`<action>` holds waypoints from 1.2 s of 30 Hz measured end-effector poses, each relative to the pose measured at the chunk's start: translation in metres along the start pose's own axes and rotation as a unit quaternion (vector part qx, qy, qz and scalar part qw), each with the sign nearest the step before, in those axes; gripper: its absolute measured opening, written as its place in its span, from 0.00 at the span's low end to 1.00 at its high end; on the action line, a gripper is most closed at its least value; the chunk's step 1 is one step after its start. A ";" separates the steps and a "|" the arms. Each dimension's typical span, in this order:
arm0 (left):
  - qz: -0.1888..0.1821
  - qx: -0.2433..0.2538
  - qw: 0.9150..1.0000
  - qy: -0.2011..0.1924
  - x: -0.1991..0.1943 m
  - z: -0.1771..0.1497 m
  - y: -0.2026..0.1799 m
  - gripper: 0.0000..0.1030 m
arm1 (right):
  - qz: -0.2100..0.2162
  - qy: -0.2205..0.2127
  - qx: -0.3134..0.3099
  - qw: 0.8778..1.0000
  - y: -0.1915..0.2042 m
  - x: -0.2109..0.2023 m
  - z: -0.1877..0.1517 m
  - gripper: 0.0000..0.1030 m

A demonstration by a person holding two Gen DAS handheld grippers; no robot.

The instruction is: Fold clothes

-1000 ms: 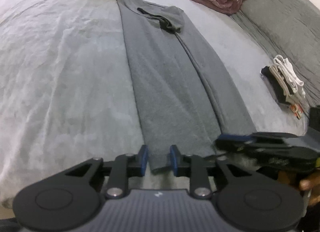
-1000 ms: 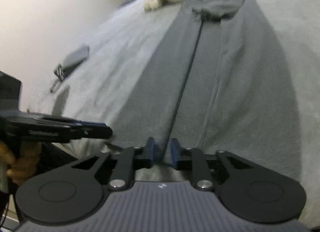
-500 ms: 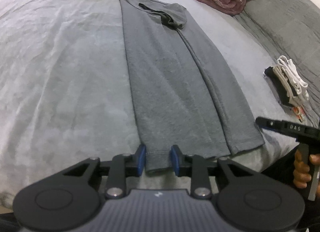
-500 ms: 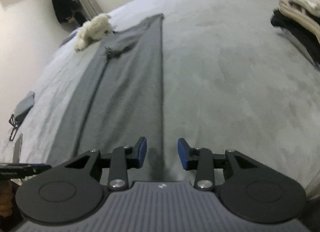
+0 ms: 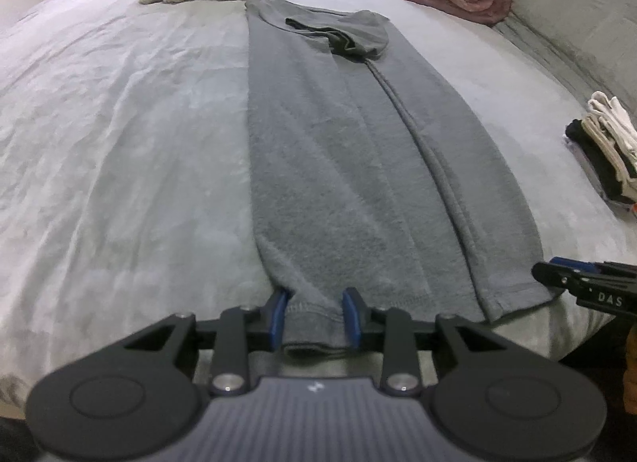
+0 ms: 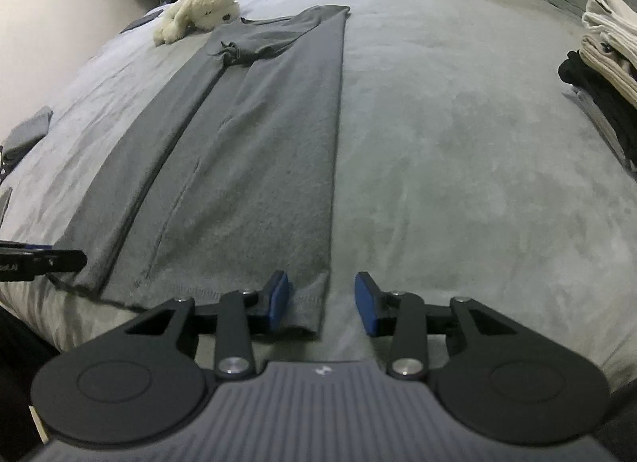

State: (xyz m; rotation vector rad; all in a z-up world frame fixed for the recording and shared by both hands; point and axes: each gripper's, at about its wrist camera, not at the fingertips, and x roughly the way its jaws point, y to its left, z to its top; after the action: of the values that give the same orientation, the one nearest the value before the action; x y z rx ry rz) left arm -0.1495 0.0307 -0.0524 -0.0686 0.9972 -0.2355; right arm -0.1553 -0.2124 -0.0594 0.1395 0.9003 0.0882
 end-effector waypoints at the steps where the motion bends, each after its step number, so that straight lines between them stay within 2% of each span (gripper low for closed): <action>1: 0.002 -0.003 1.000 0.001 0.000 0.000 0.000 0.29 | 0.001 0.001 0.000 1.000 -0.001 0.000 0.000 0.37; 17: 0.026 0.019 0.999 -0.002 -0.002 -0.006 -0.012 0.29 | -0.004 0.009 -0.017 1.000 0.006 -0.007 -0.008 0.37; 22: 0.000 0.026 1.000 0.015 -0.006 0.002 -0.003 0.29 | 0.003 -0.001 -0.003 1.000 0.005 -0.009 -0.007 0.40; 24: -0.003 0.023 1.000 0.015 -0.010 0.007 0.000 0.29 | -0.006 -0.019 -0.022 1.000 0.012 -0.014 -0.006 0.40; 27: 0.002 0.046 0.999 -0.007 -0.015 0.017 -0.007 0.29 | -0.016 -0.053 -0.051 0.997 0.020 -0.020 0.003 0.41; 30: 0.007 0.074 0.997 -0.030 -0.013 0.030 -0.017 0.29 | -0.009 -0.070 -0.059 0.996 0.023 -0.018 0.020 0.43; 36: -0.016 0.115 0.992 -0.059 0.021 0.052 -0.039 0.29 | 0.022 -0.064 -0.094 0.993 0.043 0.021 0.042 0.43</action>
State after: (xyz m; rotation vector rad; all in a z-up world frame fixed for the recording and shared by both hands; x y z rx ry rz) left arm -0.1011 -0.0146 -0.0347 0.1104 0.8474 -0.3699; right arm -0.1098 -0.1706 -0.0431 -0.0093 0.7573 0.2027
